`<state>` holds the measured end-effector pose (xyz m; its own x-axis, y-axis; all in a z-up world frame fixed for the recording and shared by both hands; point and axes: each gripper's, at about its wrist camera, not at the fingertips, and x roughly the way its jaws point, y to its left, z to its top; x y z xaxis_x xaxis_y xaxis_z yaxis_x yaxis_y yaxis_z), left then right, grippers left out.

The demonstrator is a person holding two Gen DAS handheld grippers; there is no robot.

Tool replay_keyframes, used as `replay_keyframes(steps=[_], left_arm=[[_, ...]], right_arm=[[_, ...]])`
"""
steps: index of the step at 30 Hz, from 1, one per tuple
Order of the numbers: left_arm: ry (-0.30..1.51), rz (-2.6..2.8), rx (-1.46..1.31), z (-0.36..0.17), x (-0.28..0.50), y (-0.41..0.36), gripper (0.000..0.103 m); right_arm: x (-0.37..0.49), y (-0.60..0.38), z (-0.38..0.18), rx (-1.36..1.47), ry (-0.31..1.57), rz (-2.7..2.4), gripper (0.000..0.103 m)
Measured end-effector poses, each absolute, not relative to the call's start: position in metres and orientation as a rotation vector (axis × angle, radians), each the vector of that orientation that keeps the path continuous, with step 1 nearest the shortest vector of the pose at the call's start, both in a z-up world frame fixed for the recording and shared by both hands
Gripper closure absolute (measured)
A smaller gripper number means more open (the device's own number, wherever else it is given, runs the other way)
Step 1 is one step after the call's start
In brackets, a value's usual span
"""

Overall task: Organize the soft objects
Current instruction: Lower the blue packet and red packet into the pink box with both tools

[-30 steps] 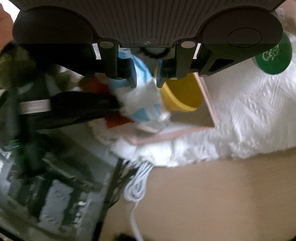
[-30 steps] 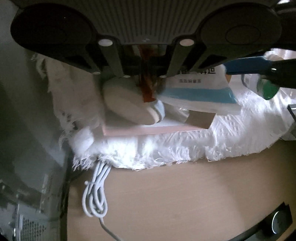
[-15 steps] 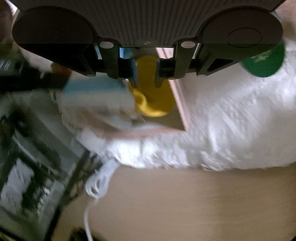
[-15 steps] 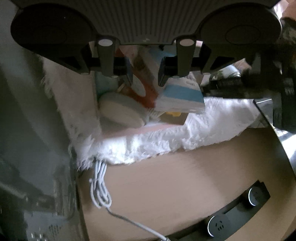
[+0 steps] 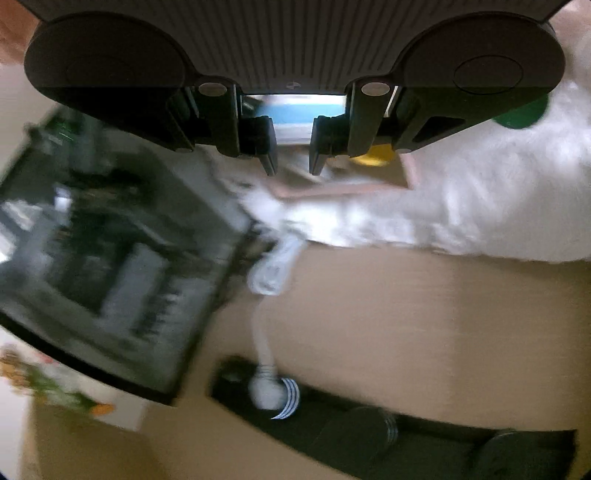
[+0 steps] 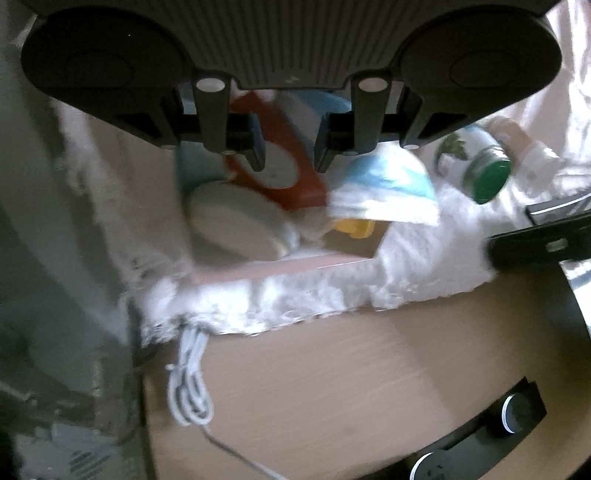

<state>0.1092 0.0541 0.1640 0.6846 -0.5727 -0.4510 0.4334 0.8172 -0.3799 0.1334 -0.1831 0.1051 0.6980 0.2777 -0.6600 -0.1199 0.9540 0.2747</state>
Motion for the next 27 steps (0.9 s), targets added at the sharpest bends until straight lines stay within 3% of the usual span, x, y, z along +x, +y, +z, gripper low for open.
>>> replay_keyframes(steps=[5, 14, 27], left_arm=[[0.705, -0.573, -0.099, 0.132, 0.124, 0.016, 0.082], [0.685, -0.433, 0.061, 0.102, 0.176, -0.013, 0.084], [0.723, -0.397, 0.053, 0.076, 0.192, -0.001, 0.084]], right_arm=[[0.132, -0.193, 0.101, 0.253, 0.813, 0.208, 0.074], [0.111, -0.185, 0.108, 0.140, 0.825, 0.193, 0.074], [0.149, -0.179, 0.075, 0.096, 0.911, 0.176, 0.074]])
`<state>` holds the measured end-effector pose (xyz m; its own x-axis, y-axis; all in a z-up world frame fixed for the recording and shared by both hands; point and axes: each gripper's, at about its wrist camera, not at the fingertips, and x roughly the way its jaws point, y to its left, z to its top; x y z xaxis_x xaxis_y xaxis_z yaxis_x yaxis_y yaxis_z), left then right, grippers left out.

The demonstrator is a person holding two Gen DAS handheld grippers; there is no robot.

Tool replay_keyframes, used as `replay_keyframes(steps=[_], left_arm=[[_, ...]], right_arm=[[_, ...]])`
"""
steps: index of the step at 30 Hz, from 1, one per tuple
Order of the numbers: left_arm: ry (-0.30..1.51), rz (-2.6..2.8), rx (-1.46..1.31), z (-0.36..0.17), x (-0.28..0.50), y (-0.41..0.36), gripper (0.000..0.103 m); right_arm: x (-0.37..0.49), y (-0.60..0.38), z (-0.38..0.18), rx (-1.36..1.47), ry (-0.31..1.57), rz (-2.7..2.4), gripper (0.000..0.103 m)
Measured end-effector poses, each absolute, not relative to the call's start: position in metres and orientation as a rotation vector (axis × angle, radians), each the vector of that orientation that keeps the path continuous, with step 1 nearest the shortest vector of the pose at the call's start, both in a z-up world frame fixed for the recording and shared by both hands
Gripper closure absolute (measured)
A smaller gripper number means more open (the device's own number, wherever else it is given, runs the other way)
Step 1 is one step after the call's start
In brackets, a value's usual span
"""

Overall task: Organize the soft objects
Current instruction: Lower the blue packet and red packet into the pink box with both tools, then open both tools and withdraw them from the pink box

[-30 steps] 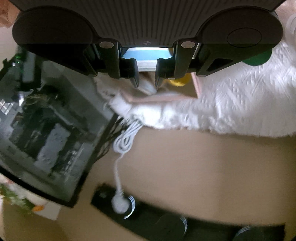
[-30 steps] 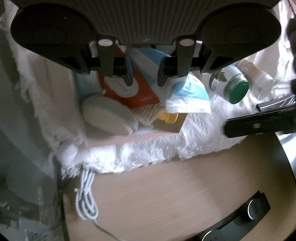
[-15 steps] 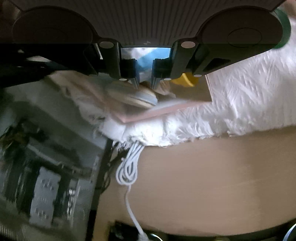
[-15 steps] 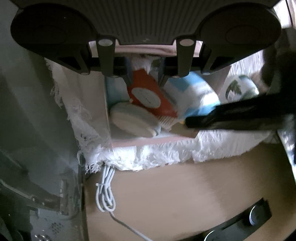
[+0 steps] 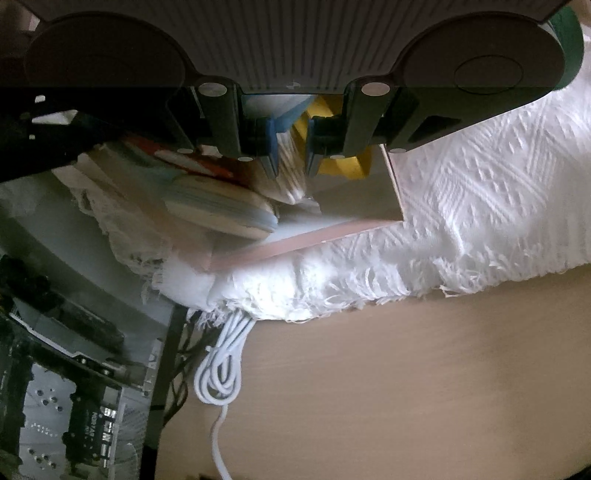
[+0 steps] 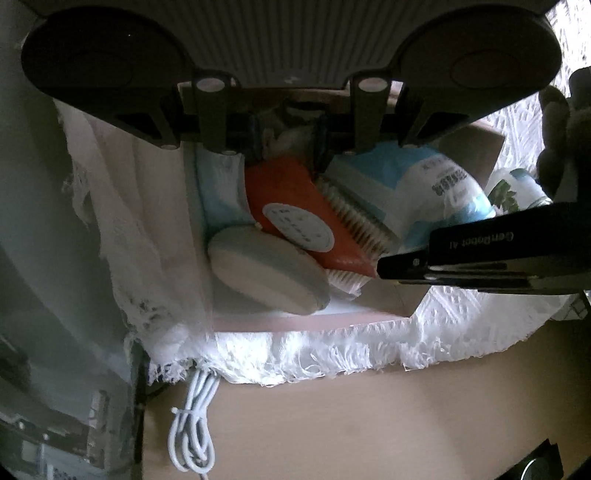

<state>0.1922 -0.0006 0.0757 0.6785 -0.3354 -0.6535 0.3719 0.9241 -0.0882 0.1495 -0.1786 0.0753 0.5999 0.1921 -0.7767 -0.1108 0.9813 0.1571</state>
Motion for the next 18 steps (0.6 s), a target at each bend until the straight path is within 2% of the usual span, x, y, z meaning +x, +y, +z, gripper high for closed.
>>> replay_keyframes(steps=[7, 12, 14, 16, 18], left_arm=[[0.748, -0.352, 0.047, 0.066, 0.211, 0.009, 0.086], [0.747, -0.359, -0.073, 0.070, 0.214, 0.024, 0.086], [0.710, -0.368, -0.118, 0.082, 0.202, 0.030, 0.086], [0.661, -0.362, -0.162, 0.096, 0.188, 0.038, 0.082], [0.608, -0.357, -0.212, 0.110, 0.168, 0.049, 0.080]], right_arm=[[0.180, -0.178, 0.070, 0.079, 0.917, 0.157, 0.074], [0.177, -0.176, 0.073, 0.038, 0.913, 0.167, 0.073], [0.165, -0.178, 0.078, 0.026, 0.897, 0.176, 0.063], [0.148, -0.178, 0.086, 0.010, 0.864, 0.187, 0.038], [0.133, -0.178, 0.094, 0.011, 0.833, 0.194, 0.032]])
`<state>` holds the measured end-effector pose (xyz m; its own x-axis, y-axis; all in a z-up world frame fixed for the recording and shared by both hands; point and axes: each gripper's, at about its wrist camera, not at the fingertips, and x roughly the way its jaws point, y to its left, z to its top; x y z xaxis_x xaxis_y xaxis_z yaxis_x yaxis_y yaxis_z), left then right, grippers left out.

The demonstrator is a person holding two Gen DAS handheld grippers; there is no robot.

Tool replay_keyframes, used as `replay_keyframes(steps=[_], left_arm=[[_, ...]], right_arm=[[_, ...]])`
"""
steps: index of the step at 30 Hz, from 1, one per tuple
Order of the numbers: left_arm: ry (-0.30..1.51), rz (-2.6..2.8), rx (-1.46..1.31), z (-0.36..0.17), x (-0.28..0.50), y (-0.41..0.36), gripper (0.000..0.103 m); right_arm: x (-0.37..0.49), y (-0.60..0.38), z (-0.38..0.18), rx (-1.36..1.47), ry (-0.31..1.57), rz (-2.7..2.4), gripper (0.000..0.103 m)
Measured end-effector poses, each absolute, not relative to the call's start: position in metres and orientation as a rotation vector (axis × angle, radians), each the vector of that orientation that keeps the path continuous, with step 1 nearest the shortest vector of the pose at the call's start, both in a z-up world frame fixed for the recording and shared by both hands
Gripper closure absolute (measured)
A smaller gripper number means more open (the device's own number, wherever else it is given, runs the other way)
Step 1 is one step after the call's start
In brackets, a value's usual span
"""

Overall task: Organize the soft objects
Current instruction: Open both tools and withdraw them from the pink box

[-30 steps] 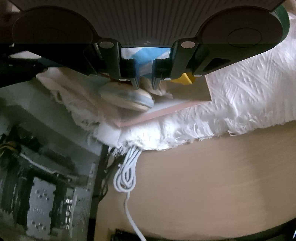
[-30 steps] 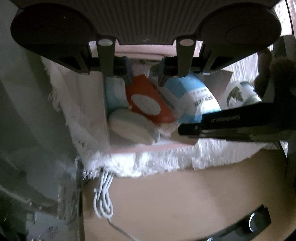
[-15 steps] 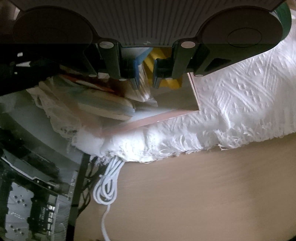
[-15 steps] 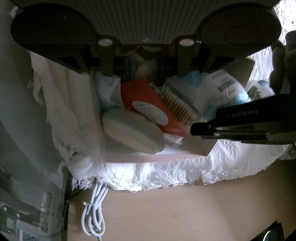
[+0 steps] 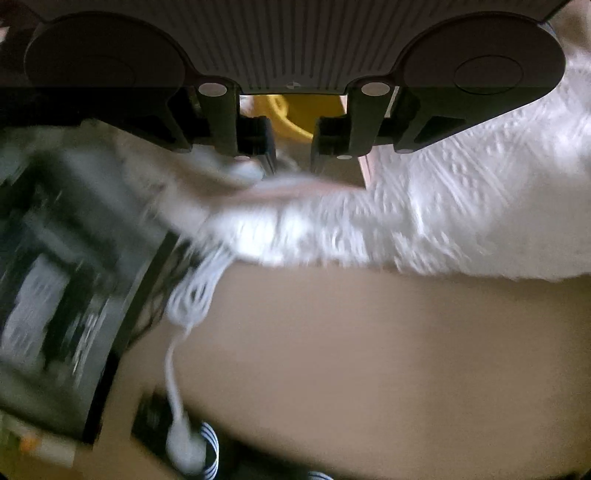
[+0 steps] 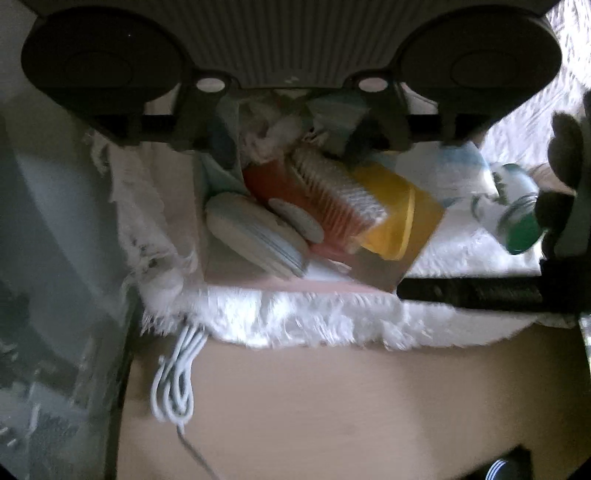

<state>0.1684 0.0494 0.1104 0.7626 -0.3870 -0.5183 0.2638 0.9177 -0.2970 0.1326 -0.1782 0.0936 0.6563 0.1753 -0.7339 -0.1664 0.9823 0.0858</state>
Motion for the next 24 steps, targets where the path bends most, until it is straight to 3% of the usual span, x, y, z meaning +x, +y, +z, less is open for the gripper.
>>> replay_keyframes(steps=[8, 10, 13, 22, 24], left_arm=[[0.519, -0.241, -0.252, 0.115, 0.063, 0.072, 0.080], [0.551, -0.211, -0.224, 0.099, 0.037, 0.066, 0.080], [0.658, -0.194, -0.211, 0.067, 0.013, 0.049, 0.080], [0.731, -0.144, -0.134, 0.010, 0.003, 0.007, 0.080], [0.698, -0.130, -0.122, 0.007, 0.001, 0.003, 0.079]], right_arm=[[0.061, -0.178, 0.118, 0.037, 0.718, 0.169, 0.026], [0.039, -0.175, 0.117, 0.019, 0.681, 0.168, 0.013], [0.019, -0.168, 0.105, -0.003, 0.657, 0.154, 0.007], [0.031, -0.153, 0.037, -0.025, 0.849, 0.122, 0.006], [0.031, -0.154, 0.032, -0.024, 0.850, 0.092, 0.000]])
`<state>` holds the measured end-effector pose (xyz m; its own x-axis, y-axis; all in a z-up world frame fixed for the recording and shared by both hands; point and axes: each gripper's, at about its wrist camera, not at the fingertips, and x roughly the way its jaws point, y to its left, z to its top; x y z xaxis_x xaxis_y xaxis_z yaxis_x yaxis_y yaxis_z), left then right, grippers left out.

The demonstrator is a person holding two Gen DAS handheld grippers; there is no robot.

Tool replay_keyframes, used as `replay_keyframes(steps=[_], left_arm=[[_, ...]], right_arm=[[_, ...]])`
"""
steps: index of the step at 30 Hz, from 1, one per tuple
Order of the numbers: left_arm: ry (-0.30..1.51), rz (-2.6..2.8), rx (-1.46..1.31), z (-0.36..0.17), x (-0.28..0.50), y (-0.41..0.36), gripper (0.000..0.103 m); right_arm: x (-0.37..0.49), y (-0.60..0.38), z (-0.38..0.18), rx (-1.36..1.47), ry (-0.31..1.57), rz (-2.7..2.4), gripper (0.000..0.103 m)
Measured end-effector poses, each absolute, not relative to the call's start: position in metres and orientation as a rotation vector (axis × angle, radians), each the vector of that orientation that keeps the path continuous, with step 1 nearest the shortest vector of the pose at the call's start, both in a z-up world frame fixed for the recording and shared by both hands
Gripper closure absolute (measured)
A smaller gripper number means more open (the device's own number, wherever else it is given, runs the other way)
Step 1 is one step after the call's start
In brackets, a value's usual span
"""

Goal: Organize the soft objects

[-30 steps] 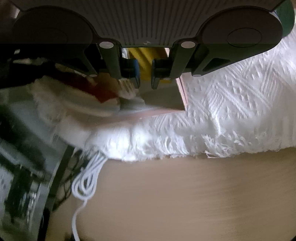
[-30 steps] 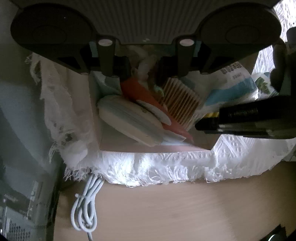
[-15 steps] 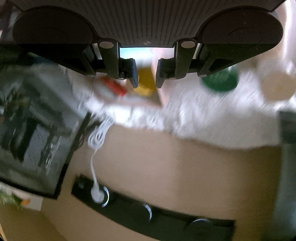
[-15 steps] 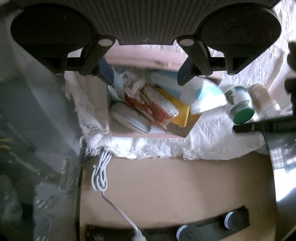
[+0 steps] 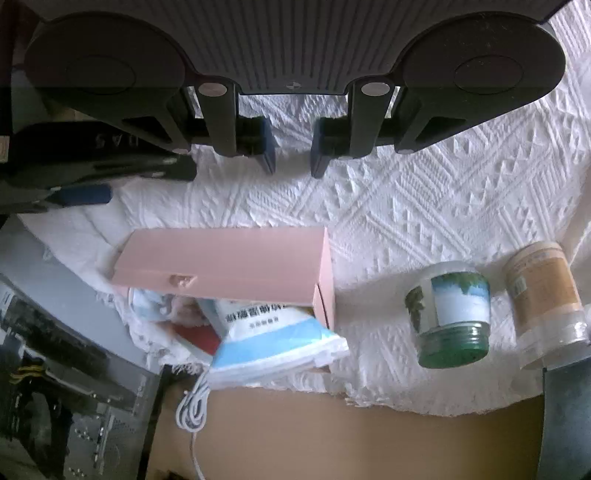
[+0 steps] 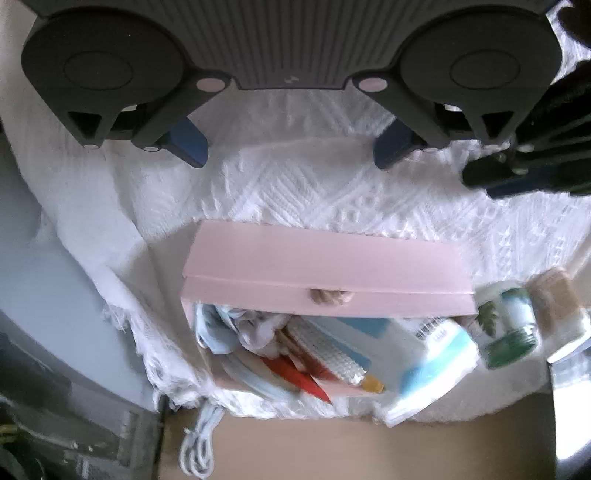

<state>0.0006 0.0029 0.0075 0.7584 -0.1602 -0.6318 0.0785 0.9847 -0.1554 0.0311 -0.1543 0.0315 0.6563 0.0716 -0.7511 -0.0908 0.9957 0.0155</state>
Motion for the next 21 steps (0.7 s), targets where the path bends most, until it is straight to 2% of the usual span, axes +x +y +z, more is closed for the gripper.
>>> replay_keyframes(steps=[12, 16, 21], left_arm=[[0.637, -0.098, -0.079, -0.001, -0.003, -0.011, 0.079], [0.631, -0.089, 0.010, -0.001, -0.004, -0.021, 0.079], [0.631, -0.079, -0.038, -0.001, -0.005, -0.017, 0.079]], right_arm=[[0.020, -0.166, 0.021, -0.028, 0.718, 0.133, 0.000], [0.023, -0.168, 0.024, -0.008, 0.722, 0.137, 0.000], [0.022, -0.169, 0.023, -0.006, 0.722, 0.136, 0.000]])
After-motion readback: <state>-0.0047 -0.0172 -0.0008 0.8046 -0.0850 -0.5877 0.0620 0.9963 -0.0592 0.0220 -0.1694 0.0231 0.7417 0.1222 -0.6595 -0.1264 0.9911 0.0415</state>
